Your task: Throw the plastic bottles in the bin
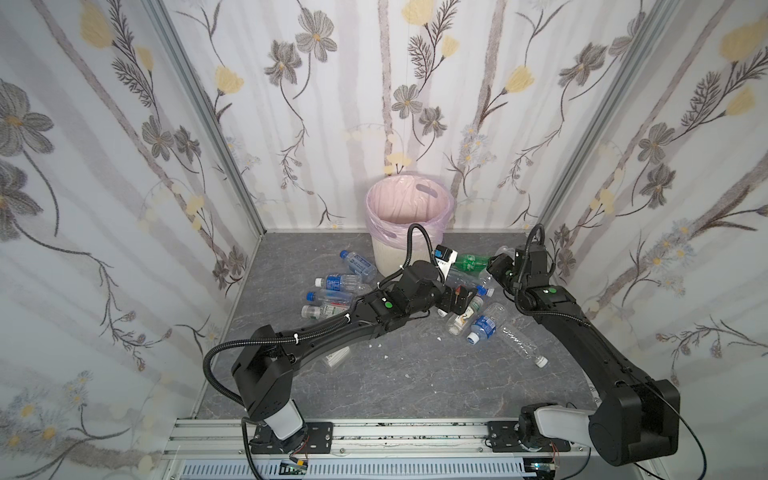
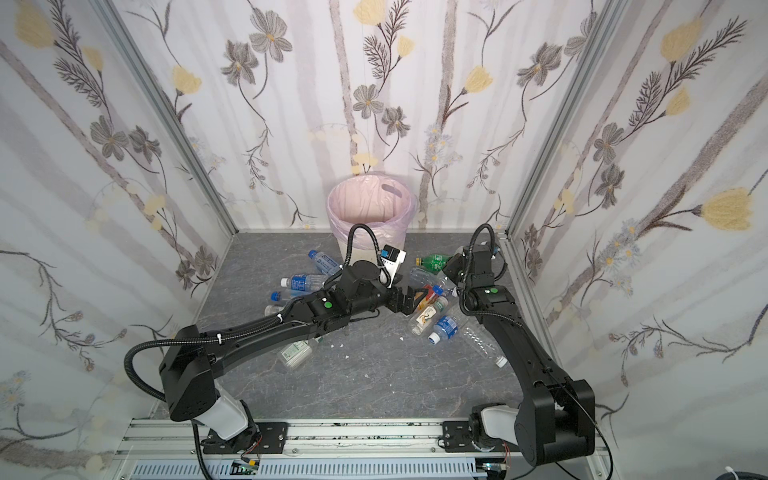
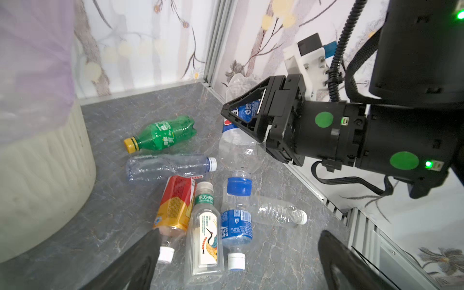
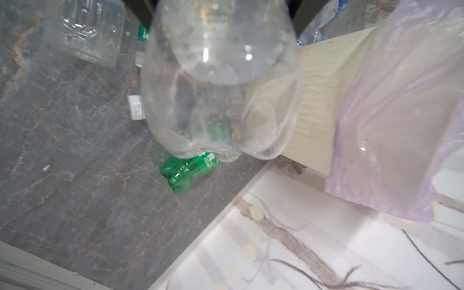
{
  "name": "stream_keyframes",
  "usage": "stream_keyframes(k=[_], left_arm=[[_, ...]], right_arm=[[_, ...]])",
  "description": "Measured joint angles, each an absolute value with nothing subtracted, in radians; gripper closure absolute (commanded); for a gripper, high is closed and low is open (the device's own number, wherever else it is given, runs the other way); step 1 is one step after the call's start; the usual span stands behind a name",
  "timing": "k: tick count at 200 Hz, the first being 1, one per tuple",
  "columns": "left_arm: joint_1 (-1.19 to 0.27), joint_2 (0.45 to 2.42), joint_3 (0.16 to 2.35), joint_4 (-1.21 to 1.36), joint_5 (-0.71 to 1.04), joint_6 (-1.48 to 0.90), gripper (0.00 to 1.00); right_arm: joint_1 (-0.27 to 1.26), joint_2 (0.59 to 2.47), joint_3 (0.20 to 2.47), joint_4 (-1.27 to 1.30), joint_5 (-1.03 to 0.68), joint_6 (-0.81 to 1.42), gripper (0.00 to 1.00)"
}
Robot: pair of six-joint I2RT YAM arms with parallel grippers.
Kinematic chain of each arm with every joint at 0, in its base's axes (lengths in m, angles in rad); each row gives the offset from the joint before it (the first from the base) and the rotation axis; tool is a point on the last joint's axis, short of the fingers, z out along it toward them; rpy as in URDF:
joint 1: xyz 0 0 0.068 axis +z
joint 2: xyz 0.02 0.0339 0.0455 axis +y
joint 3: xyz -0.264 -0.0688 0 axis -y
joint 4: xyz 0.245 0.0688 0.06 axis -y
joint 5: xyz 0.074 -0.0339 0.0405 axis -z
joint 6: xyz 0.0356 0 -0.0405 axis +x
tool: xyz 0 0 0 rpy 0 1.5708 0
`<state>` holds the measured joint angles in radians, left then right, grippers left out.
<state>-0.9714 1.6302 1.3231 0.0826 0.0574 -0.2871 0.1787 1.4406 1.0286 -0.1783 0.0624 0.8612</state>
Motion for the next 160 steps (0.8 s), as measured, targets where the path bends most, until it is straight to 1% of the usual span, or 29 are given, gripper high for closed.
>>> stream_keyframes(k=[35,105,129,160], left_arm=[[-0.971,1.621,1.363,0.063,-0.015,-0.196,0.0],[-0.949,1.585,1.447,0.029,-0.185,0.018,0.0],[-0.912,1.571,1.478,0.023,-0.23,0.068,0.0],[-0.87,1.555,1.543,0.01,-0.273,0.132,0.0]], right_arm=[[0.205,1.495,1.166,-0.134,0.006,0.839,0.47],[0.342,1.657,1.51,-0.094,0.003,0.725,0.47],[0.393,1.732,1.667,-0.102,0.011,0.668,0.47],[0.458,1.849,1.942,-0.134,0.038,0.576,0.46]])
